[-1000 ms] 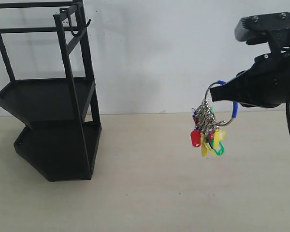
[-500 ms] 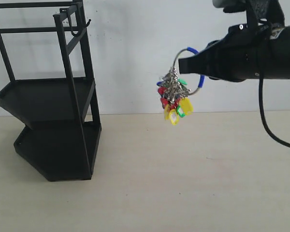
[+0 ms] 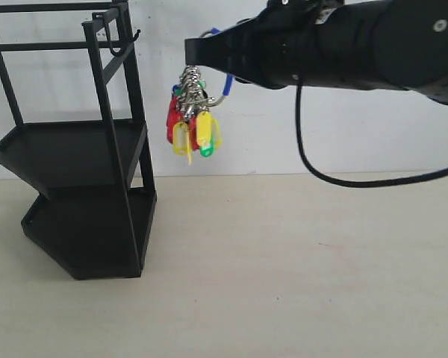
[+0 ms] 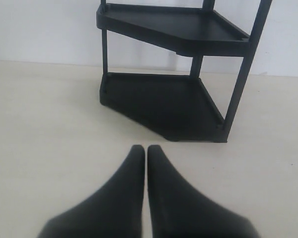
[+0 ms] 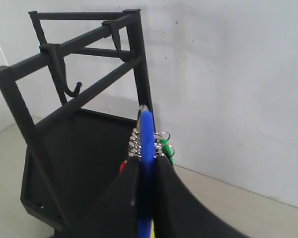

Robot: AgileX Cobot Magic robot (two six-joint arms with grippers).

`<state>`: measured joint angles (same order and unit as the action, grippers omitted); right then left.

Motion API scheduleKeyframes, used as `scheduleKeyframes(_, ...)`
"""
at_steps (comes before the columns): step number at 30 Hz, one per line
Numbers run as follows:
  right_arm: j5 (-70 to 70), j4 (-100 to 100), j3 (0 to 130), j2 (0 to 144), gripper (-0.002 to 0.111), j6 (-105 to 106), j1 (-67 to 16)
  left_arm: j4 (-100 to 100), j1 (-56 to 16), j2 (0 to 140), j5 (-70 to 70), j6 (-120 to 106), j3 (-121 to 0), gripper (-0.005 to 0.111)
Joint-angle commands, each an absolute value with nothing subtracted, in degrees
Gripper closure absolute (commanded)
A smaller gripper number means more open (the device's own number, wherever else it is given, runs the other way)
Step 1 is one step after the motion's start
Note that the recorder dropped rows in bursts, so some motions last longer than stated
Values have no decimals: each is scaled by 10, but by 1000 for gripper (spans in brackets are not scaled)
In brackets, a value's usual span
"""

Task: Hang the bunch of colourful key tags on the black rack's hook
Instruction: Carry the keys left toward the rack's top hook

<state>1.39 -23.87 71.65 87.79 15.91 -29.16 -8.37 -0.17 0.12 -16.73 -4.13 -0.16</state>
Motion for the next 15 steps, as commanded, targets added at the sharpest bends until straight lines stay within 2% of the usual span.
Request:
scheduleKeyframes(1, 34, -238, 766, 915, 108, 154, -298, -81, 0, 0, -163, -43, 0, 102)
scheduleKeyframes(15, 43, -237, 857, 980, 108, 174, -320, -81, 0, 0, -163, -43, 0, 102)
